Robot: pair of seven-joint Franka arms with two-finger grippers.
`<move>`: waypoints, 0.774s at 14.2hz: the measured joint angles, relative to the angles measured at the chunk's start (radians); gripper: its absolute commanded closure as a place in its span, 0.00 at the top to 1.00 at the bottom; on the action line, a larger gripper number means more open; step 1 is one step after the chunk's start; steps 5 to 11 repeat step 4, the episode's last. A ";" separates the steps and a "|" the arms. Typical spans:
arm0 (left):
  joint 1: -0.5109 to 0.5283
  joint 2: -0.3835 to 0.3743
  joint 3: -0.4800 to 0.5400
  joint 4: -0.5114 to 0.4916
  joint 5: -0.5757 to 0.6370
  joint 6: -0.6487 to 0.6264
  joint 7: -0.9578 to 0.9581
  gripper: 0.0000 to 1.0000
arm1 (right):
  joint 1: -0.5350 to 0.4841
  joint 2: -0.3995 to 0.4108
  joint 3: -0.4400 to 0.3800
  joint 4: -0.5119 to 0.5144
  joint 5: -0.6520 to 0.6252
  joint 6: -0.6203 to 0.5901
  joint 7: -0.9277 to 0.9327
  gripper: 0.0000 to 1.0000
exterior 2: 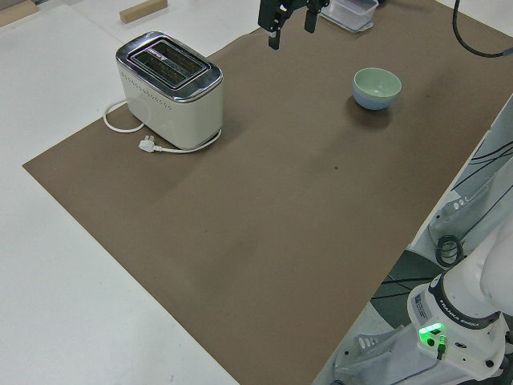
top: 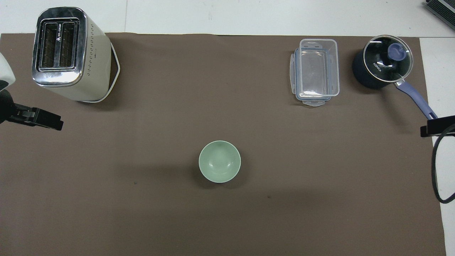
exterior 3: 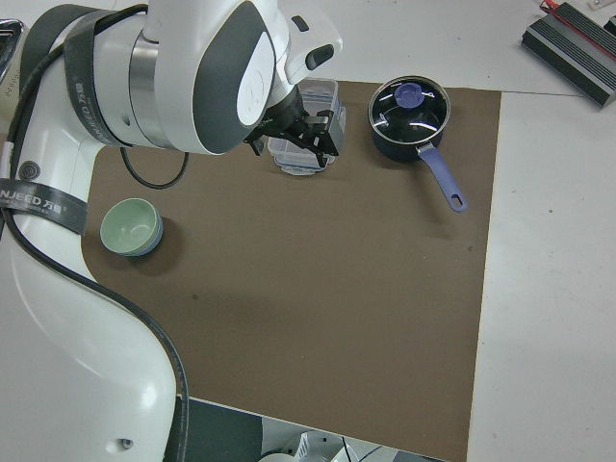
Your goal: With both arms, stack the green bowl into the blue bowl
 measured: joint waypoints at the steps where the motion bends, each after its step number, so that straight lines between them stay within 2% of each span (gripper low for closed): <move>1: 0.000 0.000 0.000 0.000 0.000 0.000 0.000 1.00 | 0.000 0.000 0.000 0.000 0.000 -0.003 0.000 1.00; 11: 0.003 0.000 0.002 0.000 0.000 0.000 0.000 1.00 | -0.003 0.000 0.001 0.000 -0.001 -0.014 0.000 1.00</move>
